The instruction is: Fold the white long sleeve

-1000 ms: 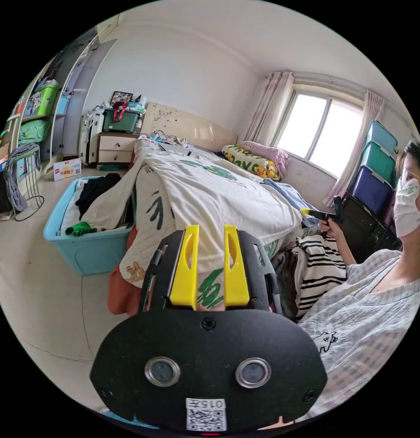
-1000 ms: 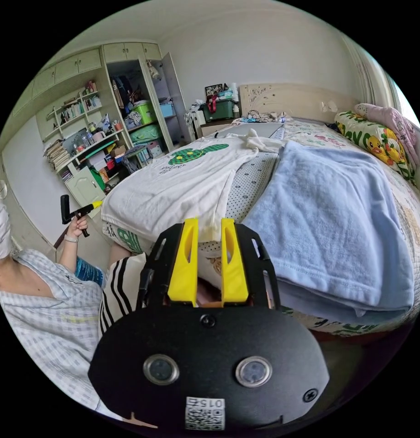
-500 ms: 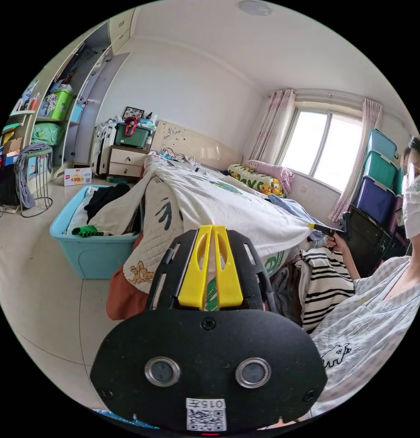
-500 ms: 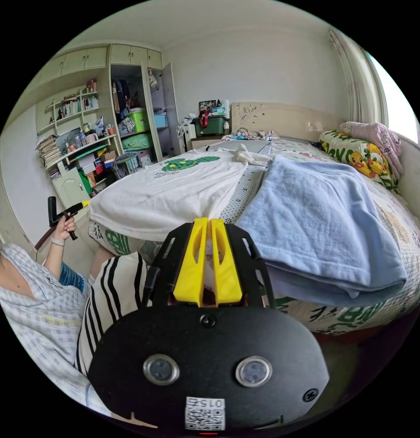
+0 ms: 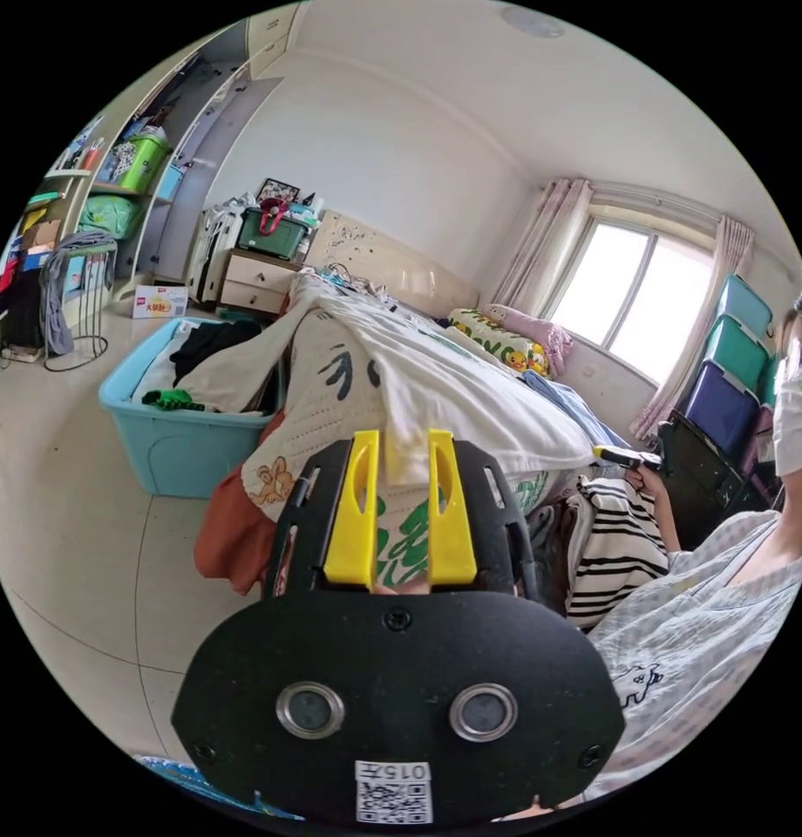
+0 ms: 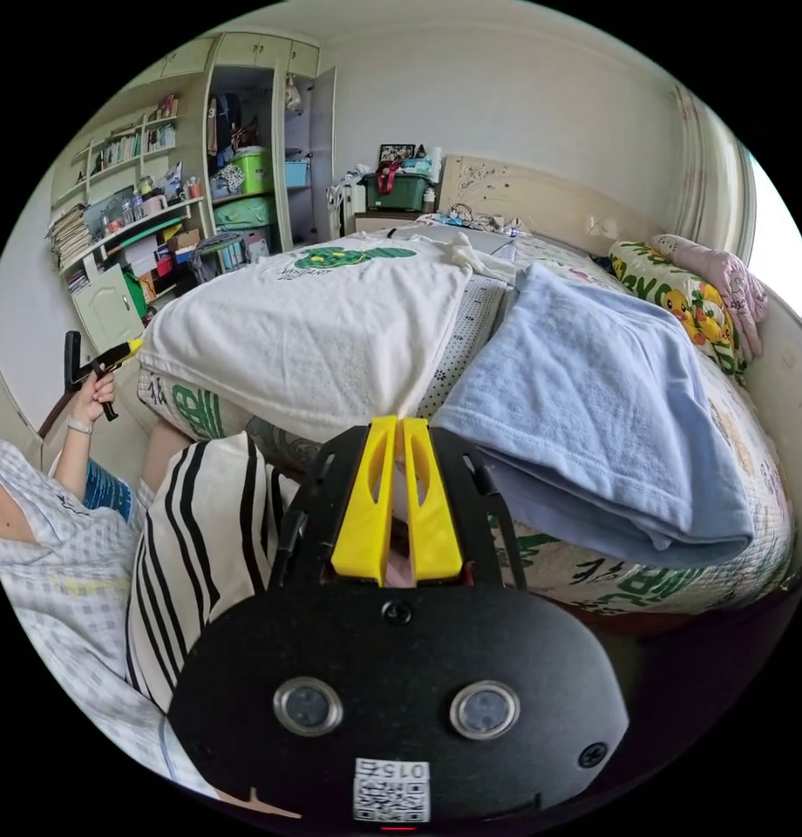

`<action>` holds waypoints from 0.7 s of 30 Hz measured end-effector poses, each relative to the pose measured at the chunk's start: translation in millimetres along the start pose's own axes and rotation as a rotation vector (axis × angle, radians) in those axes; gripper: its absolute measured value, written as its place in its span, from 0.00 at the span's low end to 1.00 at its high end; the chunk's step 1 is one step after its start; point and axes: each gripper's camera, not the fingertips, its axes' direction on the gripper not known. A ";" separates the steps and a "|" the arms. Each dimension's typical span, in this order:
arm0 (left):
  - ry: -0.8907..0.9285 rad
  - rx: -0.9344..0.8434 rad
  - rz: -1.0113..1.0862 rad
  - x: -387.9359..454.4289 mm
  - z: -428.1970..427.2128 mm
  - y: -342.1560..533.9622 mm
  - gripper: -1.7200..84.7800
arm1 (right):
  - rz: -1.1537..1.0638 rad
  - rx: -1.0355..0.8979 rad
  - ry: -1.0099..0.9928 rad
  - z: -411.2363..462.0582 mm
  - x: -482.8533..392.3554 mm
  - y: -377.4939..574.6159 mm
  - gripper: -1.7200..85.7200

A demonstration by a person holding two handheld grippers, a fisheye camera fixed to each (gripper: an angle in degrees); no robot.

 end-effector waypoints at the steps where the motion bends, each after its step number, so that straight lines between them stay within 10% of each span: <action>1: -0.009 -0.004 -0.003 -1.2 2.7 -2.7 0.10 | 0.008 0.006 -0.004 -1.7 1.3 0.4 0.01; 21: -0.120 -0.029 0.065 3.2 7.9 -21.1 0.03 | -0.083 -0.143 0.100 18.9 -20.5 -44.9 0.02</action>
